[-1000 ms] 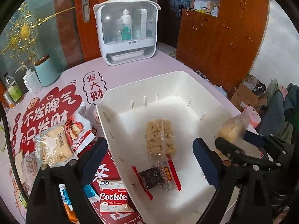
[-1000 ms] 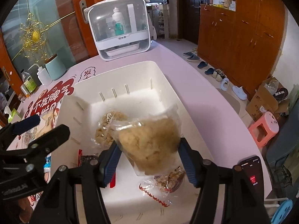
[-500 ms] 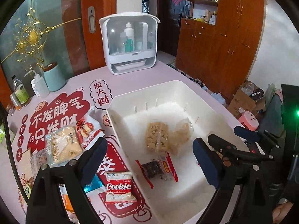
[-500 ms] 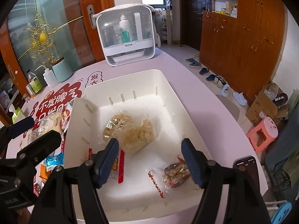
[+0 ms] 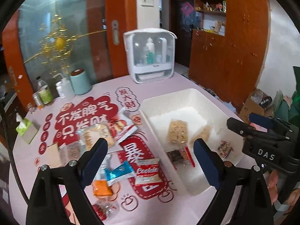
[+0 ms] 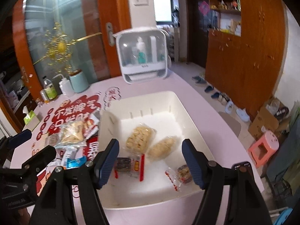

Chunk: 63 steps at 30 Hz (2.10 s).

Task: Organize snacks
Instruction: 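Move both tools back to the pile toward the green wafer pack and red bag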

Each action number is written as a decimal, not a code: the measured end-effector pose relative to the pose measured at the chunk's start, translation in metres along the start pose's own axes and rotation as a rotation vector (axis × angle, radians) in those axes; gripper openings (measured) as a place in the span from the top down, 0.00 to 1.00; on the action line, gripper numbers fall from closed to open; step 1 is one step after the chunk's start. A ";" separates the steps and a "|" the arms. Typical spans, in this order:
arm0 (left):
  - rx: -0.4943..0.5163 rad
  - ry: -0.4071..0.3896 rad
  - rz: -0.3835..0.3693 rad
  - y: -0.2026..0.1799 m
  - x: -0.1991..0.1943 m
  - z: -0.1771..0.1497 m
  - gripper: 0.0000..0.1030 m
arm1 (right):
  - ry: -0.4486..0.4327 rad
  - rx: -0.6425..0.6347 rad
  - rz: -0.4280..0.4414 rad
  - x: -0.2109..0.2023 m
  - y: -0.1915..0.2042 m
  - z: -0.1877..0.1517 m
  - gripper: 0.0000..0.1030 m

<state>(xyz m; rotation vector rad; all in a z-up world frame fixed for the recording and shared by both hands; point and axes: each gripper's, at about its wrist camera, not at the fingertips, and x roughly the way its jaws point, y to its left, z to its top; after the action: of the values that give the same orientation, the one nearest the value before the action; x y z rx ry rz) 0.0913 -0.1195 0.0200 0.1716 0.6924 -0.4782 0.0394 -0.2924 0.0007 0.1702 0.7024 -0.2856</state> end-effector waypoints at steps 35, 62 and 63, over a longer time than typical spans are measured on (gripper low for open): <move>-0.436 0.202 0.406 0.264 -0.036 -0.174 0.07 | 0.241 -0.430 0.506 0.051 0.219 -0.114 0.32; -0.029 0.483 0.183 0.309 0.120 -0.156 0.19 | 0.339 -0.534 0.538 0.106 0.266 -0.143 0.51; -0.035 0.482 0.164 0.309 0.121 -0.155 0.30 | 0.342 -0.530 0.540 0.106 0.264 -0.143 0.58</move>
<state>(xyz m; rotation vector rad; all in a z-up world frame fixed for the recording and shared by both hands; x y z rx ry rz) 0.2309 0.1554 -0.1771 0.3138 1.1475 -0.2659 0.1118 -0.0274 -0.1611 -0.1039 1.0144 0.4579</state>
